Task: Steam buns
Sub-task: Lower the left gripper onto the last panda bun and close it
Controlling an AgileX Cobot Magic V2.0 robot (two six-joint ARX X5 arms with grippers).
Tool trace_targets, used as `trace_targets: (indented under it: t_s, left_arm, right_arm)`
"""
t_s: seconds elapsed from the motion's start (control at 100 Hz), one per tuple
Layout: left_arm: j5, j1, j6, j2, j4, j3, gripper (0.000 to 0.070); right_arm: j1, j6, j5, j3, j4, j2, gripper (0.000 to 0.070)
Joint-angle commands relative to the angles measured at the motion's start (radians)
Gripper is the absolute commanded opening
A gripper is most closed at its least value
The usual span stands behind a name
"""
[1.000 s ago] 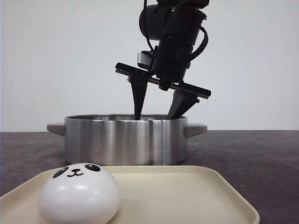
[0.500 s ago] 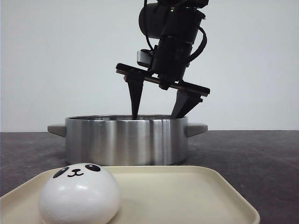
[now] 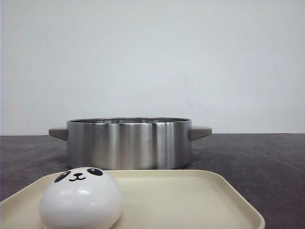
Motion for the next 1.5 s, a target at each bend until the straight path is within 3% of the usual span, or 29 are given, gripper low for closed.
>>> trace_targets:
  t_s: [0.0,0.18,0.29,0.61,1.04,1.15,1.33,1.4,1.49]
  left_arm:
    - [0.003,-0.015,-0.021,0.005,0.084,-0.087,0.0672]
    - [0.019,-0.053,-0.091,0.088,0.249,-0.299,0.0673]
    - [0.019,-0.087,-0.149,0.173,0.274,-0.37,0.0674]
    - [0.019,-0.183,-0.209,0.431,0.301,-0.391,0.0678]
    - [0.022,-0.212,-0.326,0.543,0.369,-0.391,0.0676]
    - [0.024,-0.208,-0.326,0.567,0.342,-0.391,0.0676]
    - [0.009,-0.209,-0.325,0.608,0.325,-0.391,0.0672]
    - [-0.003,-0.209,-0.325,0.623,0.328,-0.391,0.065]
    - [-0.009,-0.208,-0.321,0.652,0.328,-0.391,0.0511]
  right_arm:
    - [0.033,-0.047,0.047,0.014,-0.048,-0.045,0.001]
    - [0.091,0.01,0.22,0.014,-0.243,-0.193,0.001]
    - [0.097,0.023,0.27,0.014,-0.317,-0.253,0.001]
    - [0.097,0.024,0.298,-0.033,-0.35,-0.342,0.001]
    - [0.097,0.038,0.28,-0.082,-0.335,-0.349,0.001]
    - [0.097,0.055,0.237,-0.082,-0.328,-0.35,0.001]
    - [0.097,0.071,0.235,-0.082,-0.328,-0.367,0.001]
    - [0.097,0.076,0.234,-0.082,-0.328,-0.38,0.001]
    - [0.097,0.082,0.235,-0.082,-0.33,-0.393,0.001]
